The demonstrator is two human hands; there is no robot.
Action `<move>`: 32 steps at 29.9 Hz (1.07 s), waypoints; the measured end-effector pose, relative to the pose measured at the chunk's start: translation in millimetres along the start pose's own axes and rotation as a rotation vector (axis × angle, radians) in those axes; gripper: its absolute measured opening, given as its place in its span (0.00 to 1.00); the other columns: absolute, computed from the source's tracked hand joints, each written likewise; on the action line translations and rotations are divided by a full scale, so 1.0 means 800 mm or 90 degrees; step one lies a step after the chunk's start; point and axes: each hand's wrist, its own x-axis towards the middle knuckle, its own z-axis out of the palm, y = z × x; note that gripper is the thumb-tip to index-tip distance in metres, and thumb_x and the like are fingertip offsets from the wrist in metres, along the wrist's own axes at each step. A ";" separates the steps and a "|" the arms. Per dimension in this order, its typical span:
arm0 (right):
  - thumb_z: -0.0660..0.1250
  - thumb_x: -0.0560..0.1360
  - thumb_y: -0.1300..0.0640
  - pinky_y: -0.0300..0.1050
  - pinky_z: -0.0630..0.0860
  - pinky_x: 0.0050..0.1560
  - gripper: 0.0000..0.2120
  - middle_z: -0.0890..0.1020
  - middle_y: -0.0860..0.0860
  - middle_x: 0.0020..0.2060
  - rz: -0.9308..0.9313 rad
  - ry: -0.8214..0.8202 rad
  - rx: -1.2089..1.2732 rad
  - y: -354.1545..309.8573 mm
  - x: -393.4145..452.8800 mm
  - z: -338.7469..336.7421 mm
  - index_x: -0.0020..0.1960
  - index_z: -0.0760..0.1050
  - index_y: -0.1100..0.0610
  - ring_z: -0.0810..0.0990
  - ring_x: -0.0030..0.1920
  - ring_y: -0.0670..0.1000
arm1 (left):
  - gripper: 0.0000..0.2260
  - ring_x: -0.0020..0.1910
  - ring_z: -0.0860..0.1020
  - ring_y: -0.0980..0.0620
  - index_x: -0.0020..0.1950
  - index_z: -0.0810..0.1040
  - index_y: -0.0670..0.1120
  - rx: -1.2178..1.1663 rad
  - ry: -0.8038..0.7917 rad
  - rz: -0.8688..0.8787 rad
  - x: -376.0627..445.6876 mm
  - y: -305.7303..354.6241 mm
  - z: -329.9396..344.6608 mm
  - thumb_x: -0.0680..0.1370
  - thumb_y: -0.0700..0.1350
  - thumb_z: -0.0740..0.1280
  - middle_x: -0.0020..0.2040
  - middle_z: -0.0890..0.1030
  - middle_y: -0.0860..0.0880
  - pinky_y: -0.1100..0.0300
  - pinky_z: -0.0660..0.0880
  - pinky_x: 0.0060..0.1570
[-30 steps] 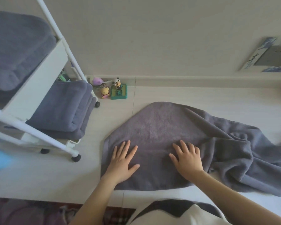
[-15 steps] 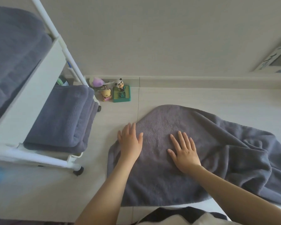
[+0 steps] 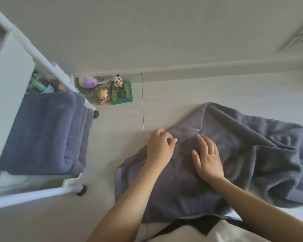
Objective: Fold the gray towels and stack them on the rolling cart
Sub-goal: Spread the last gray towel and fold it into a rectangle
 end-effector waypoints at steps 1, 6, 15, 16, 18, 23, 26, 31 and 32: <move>0.49 0.77 0.43 0.51 0.60 0.68 0.28 0.67 0.55 0.69 0.008 0.006 0.009 0.001 0.000 -0.001 0.73 0.60 0.54 0.61 0.68 0.54 | 0.09 0.51 0.76 0.42 0.46 0.78 0.42 0.013 0.016 -0.007 -0.001 0.001 0.006 0.73 0.47 0.71 0.49 0.78 0.45 0.51 0.72 0.51; 0.51 0.77 0.44 0.52 0.62 0.68 0.28 0.69 0.56 0.66 -0.020 0.020 0.012 0.000 0.001 -0.002 0.72 0.62 0.57 0.62 0.66 0.53 | 0.11 0.51 0.77 0.44 0.52 0.80 0.42 -0.097 0.086 -0.138 0.011 0.003 -0.001 0.72 0.46 0.72 0.49 0.81 0.44 0.52 0.72 0.54; 0.52 0.77 0.45 0.46 0.57 0.67 0.27 0.73 0.60 0.63 -0.038 0.026 0.002 0.003 0.001 0.001 0.70 0.64 0.60 0.64 0.65 0.55 | 0.04 0.48 0.78 0.48 0.47 0.78 0.45 -0.086 -0.004 -0.192 0.040 -0.016 -0.028 0.75 0.45 0.70 0.48 0.80 0.48 0.59 0.72 0.46; 0.52 0.77 0.45 0.47 0.58 0.68 0.27 0.73 0.60 0.63 -0.037 0.027 0.001 0.003 0.001 0.001 0.70 0.64 0.60 0.63 0.65 0.55 | 0.07 0.50 0.78 0.49 0.50 0.78 0.46 -0.084 -0.029 -0.200 0.040 -0.019 -0.024 0.75 0.46 0.70 0.50 0.80 0.48 0.57 0.73 0.48; 0.51 0.77 0.45 0.49 0.60 0.68 0.27 0.73 0.59 0.63 -0.034 0.030 -0.003 0.003 0.000 0.001 0.70 0.64 0.59 0.63 0.65 0.55 | 0.10 0.50 0.79 0.49 0.51 0.80 0.46 -0.066 -0.081 -0.218 0.037 -0.019 -0.015 0.74 0.50 0.70 0.49 0.82 0.49 0.56 0.74 0.50; 0.52 0.77 0.45 0.47 0.58 0.67 0.27 0.74 0.59 0.62 -0.039 0.033 0.003 0.002 0.000 0.001 0.70 0.65 0.59 0.63 0.65 0.54 | 0.06 0.44 0.79 0.49 0.43 0.79 0.45 -0.124 0.028 -0.240 0.026 -0.011 -0.011 0.73 0.47 0.72 0.42 0.81 0.50 0.59 0.71 0.42; 0.52 0.77 0.45 0.48 0.60 0.66 0.27 0.74 0.58 0.62 -0.038 0.033 0.009 0.002 -0.001 0.000 0.70 0.64 0.58 0.64 0.65 0.54 | 0.05 0.42 0.78 0.47 0.43 0.79 0.43 -0.132 0.147 -0.212 0.031 -0.008 -0.039 0.74 0.44 0.71 0.39 0.79 0.50 0.61 0.66 0.39; 0.51 0.77 0.45 0.51 0.63 0.67 0.27 0.73 0.57 0.65 -0.047 0.025 -0.002 0.001 0.000 -0.001 0.71 0.63 0.57 0.64 0.66 0.54 | 0.04 0.40 0.75 0.43 0.40 0.79 0.47 0.153 0.454 -0.032 0.064 -0.018 -0.104 0.71 0.44 0.72 0.38 0.79 0.47 0.55 0.61 0.41; 0.51 0.77 0.45 0.51 0.62 0.68 0.27 0.72 0.57 0.65 -0.047 0.022 -0.005 0.000 0.000 -0.002 0.71 0.63 0.57 0.64 0.67 0.54 | 0.05 0.43 0.75 0.43 0.44 0.80 0.48 0.208 0.448 -0.046 0.068 -0.020 -0.105 0.70 0.45 0.73 0.42 0.80 0.47 0.55 0.60 0.44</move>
